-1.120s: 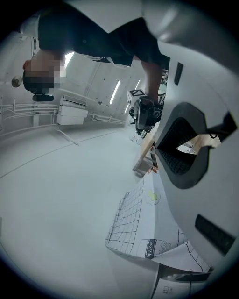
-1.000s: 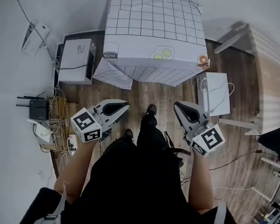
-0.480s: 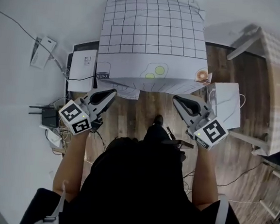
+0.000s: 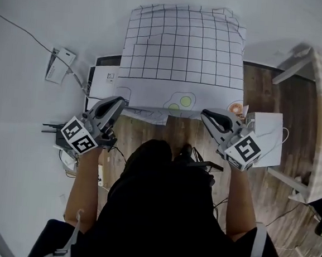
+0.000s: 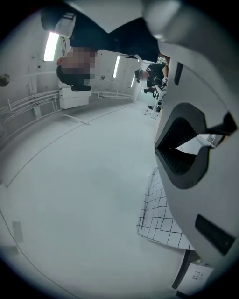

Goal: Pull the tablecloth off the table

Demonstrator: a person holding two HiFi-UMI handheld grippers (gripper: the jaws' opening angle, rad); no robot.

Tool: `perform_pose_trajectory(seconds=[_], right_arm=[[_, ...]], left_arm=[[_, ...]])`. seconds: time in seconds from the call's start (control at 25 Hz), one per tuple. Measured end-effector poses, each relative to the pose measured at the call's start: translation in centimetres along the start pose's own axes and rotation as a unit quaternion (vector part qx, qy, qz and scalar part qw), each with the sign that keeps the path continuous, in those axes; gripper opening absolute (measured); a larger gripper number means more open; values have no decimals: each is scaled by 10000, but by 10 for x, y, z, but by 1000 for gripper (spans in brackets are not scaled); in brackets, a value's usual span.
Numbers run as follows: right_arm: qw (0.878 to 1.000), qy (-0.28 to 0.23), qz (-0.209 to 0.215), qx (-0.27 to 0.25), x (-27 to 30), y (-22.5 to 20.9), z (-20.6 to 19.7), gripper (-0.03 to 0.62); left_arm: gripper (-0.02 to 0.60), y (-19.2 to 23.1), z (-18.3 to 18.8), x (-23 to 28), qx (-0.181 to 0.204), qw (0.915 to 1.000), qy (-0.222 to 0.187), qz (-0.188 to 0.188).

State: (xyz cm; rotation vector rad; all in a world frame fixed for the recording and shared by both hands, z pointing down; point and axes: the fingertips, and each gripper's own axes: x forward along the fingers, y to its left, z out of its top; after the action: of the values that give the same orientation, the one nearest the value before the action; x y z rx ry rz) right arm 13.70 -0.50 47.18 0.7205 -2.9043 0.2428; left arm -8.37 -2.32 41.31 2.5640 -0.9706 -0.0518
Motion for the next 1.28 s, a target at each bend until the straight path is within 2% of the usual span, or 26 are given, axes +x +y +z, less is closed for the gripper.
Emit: perform_pose_trajectory(seconds=[0.16, 0.32, 0.56, 0.68, 0.84, 0.96, 1.12, 1.28], right_arm=[[9989, -238, 237, 331, 5, -14, 10, 21], [9982, -439, 198, 363, 23, -44, 25, 23], [9994, 49, 147, 305, 76, -86, 30, 23], [9986, 326, -14, 427, 96, -110, 24, 23], [9966, 604, -163, 534, 124, -129, 18, 25], [9952, 755, -228, 578, 142, -140, 15, 27], [9940, 942, -282, 476, 168, -156, 9, 106], [9939, 965, -311, 424, 192, -168, 9, 142]], left_arm=[[12, 8, -5, 16, -64, 9999, 74, 115], [12, 31, -10, 50, 21, 9997, 224, -55], [12, 91, -12, 95, 58, 9978, 596, -278], [12, 106, -27, 121, 204, 9934, 967, -576], [12, 129, -40, 145, 235, 9879, 1202, -955], [12, 142, -45, 161, 525, 9823, 1407, -1119], [12, 158, -46, 176, 704, 9781, 1451, -1316], [12, 171, -55, 186, 872, 9731, 1581, -1432]])
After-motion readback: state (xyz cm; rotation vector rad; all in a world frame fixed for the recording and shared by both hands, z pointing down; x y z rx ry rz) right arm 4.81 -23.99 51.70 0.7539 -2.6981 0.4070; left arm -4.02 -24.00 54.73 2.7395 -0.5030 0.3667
